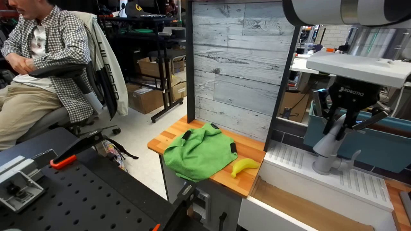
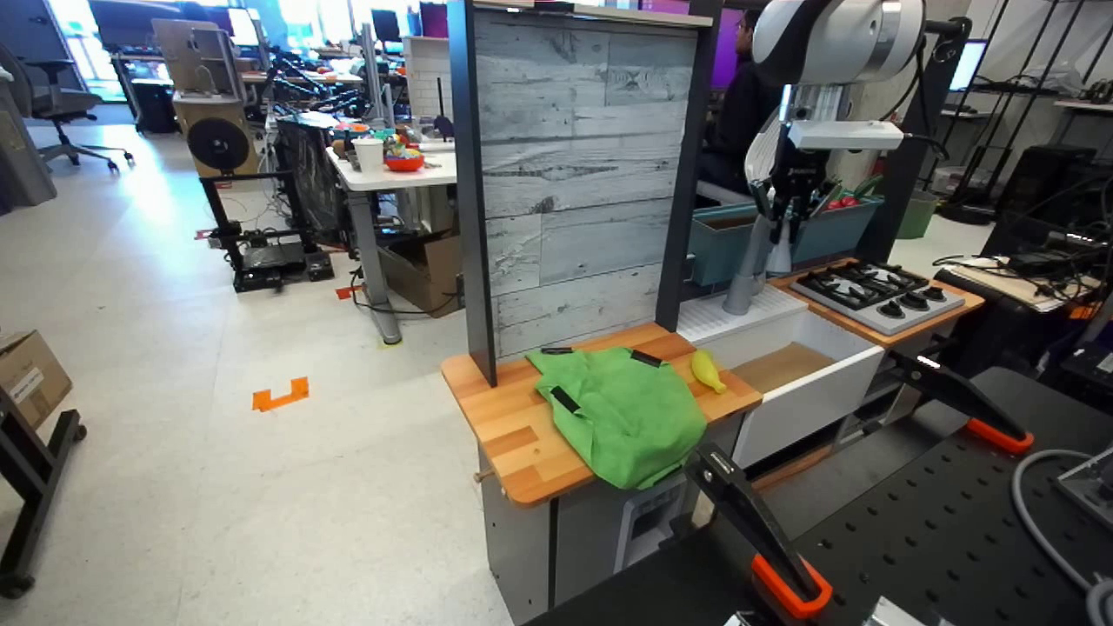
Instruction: Turn the faucet to the right
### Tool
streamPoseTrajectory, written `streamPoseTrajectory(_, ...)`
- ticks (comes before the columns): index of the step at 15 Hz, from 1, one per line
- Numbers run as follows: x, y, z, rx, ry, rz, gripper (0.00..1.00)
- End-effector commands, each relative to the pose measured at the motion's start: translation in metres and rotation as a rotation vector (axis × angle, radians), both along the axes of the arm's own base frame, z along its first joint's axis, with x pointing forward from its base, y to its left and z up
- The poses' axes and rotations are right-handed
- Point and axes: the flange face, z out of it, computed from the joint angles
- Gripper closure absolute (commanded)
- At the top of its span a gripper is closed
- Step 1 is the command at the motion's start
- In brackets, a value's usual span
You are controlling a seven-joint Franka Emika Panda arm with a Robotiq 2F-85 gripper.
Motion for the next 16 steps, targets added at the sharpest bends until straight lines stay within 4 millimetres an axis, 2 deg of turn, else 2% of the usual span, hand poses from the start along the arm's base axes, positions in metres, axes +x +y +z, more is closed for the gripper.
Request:
streamPoseTrajectory(1,0.0012,-0.0252,-0.0075,0.001,-0.011,0.037,0.93)
streamPoseTrajectory(7,0.0014,-0.0245,-0.0077,0.000,-0.009,0.063,0.93)
streamPoseTrajectory(8,0.0011,-0.0235,-0.0077,0.002,-0.007,0.069,0.73)
streamPoseTrajectory(9,0.0005,-0.0225,-0.0078,0.003,-0.007,0.077,0.48)
streamPoseTrajectory(11,-0.0004,-0.0212,-0.0075,-0.004,-0.006,0.092,0.43)
streamPoseTrajectory(16,-0.0038,-0.0247,-0.0077,-0.022,-0.011,0.114,0.07)
